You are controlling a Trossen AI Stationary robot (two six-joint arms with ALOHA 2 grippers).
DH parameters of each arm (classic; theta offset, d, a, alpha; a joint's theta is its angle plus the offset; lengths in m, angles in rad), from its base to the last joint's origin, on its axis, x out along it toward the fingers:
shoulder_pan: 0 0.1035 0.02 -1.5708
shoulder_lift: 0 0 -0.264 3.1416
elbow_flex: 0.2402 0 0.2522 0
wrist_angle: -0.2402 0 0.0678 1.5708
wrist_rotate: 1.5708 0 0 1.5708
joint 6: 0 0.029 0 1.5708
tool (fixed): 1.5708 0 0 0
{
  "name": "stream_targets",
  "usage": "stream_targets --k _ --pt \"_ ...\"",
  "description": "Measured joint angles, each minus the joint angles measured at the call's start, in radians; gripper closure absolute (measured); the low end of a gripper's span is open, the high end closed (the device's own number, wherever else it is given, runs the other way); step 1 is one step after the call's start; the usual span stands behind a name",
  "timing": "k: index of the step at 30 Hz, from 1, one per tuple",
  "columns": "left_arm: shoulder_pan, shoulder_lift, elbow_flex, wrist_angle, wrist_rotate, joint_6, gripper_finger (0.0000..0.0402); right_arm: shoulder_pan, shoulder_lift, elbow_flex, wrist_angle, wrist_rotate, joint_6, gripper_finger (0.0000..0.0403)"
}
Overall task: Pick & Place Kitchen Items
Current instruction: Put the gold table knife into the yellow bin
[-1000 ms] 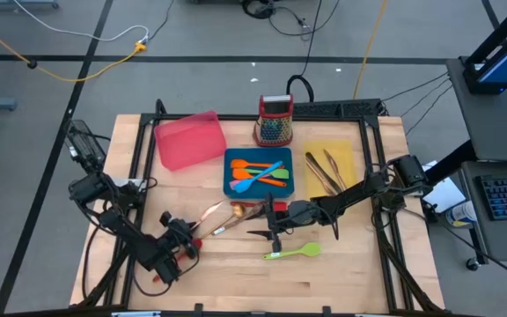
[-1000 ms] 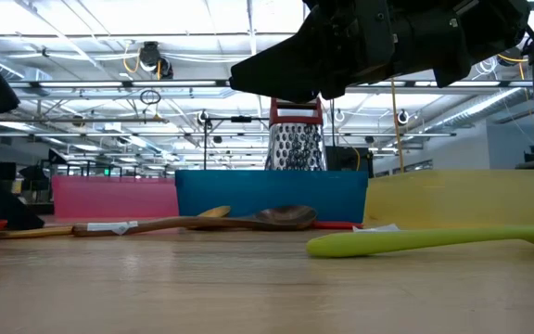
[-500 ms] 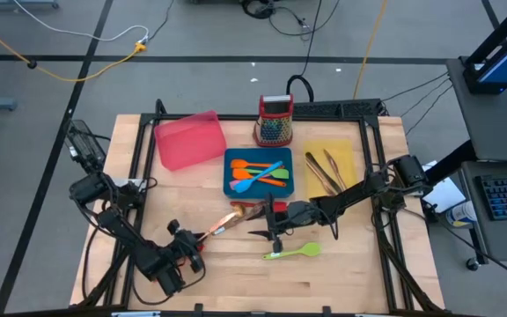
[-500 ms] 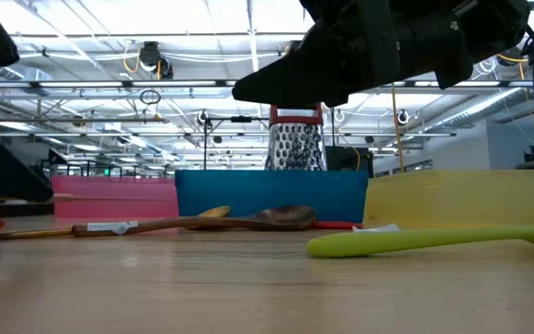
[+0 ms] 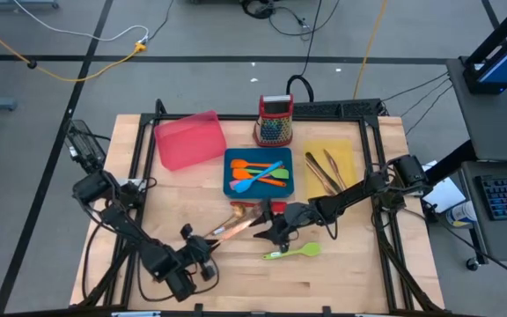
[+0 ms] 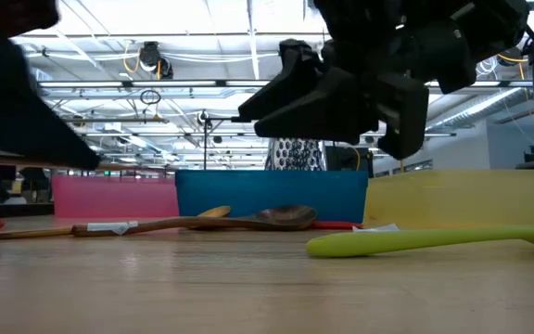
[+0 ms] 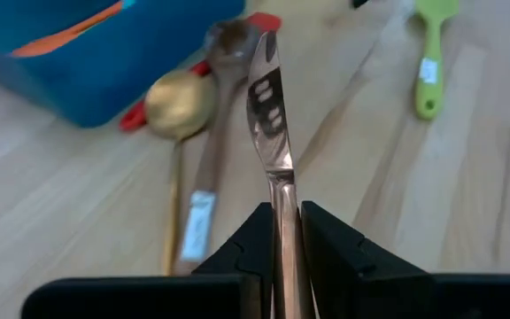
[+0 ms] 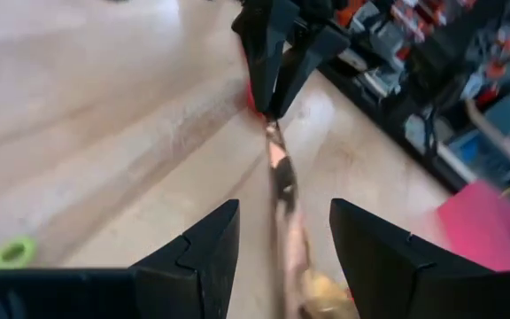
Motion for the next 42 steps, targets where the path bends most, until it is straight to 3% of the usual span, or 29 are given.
stream_targets --k 3,13,22,28,42 --pt "0.034 0.000 0.000 0.092 0.017 0.094 0.0350 0.000 0.000 0.000 -0.002 0.000 -0.079 0.0232" --pt "0.116 -0.001 0.000 0.233 0.048 0.201 0.0350 0.012 0.000 0.000 -0.074 0.003 -0.114 0.0232" --pt "0.161 -0.001 0.000 0.432 0.087 0.374 0.0350 0.011 0.000 0.000 -0.070 0.078 -0.175 0.0232" --pt "0.189 -0.001 0.000 0.466 0.127 0.416 0.0350 0.015 0.000 0.000 -0.054 0.077 -0.181 0.0237" --pt "0.202 -0.001 -0.001 0.528 0.150 0.446 0.0350 0.023 0.000 -0.001 -0.055 0.069 -0.198 0.0386"
